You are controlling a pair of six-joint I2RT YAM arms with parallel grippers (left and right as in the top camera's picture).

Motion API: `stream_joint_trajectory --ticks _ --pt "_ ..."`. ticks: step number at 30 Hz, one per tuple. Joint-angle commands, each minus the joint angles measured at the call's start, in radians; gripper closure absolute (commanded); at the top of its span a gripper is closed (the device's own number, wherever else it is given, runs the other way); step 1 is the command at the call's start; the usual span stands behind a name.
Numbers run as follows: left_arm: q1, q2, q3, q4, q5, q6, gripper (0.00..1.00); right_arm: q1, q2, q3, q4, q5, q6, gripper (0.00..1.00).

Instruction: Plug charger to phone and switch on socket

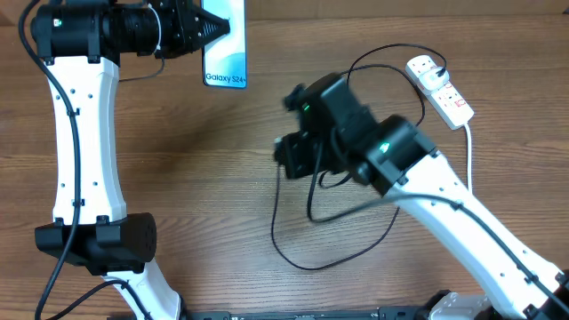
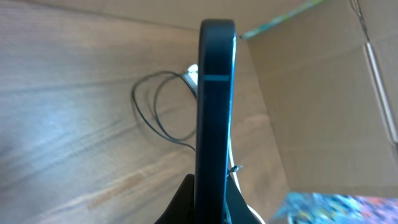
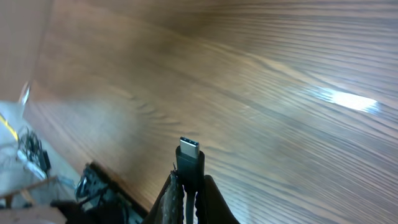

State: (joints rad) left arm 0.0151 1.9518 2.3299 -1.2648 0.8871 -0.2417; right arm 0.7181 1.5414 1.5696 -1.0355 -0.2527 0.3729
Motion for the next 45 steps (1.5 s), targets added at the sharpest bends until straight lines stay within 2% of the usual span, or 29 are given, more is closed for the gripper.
stream_joint_trajectory --ticks 1,12,15,21,31,41,45 --pt "-0.013 -0.008 0.008 -0.021 0.075 -0.005 0.96 0.053 -0.031 0.008 0.011 0.103 0.014 0.96" --pt "-0.084 -0.003 0.008 -0.112 -0.003 0.089 0.96 0.073 -0.031 0.062 0.031 0.140 0.045 0.96" --pt "-0.106 0.012 0.008 -0.107 0.017 0.101 0.96 0.072 -0.031 0.101 0.031 0.084 0.046 0.96" --pt "-0.106 0.023 0.008 -0.083 0.162 0.141 0.96 0.060 -0.031 0.102 0.039 0.011 0.096 0.96" --pt "-0.107 0.023 0.008 -0.100 0.188 0.142 0.95 0.027 -0.031 0.104 0.090 -0.019 0.113 0.96" --pt "-0.107 0.023 0.008 -0.098 0.183 0.160 0.96 -0.007 -0.031 0.104 0.087 -0.037 0.121 0.96" --pt "-0.097 0.023 0.008 -0.076 0.085 0.151 0.96 -0.007 -0.030 0.103 0.056 0.027 0.122 0.96"
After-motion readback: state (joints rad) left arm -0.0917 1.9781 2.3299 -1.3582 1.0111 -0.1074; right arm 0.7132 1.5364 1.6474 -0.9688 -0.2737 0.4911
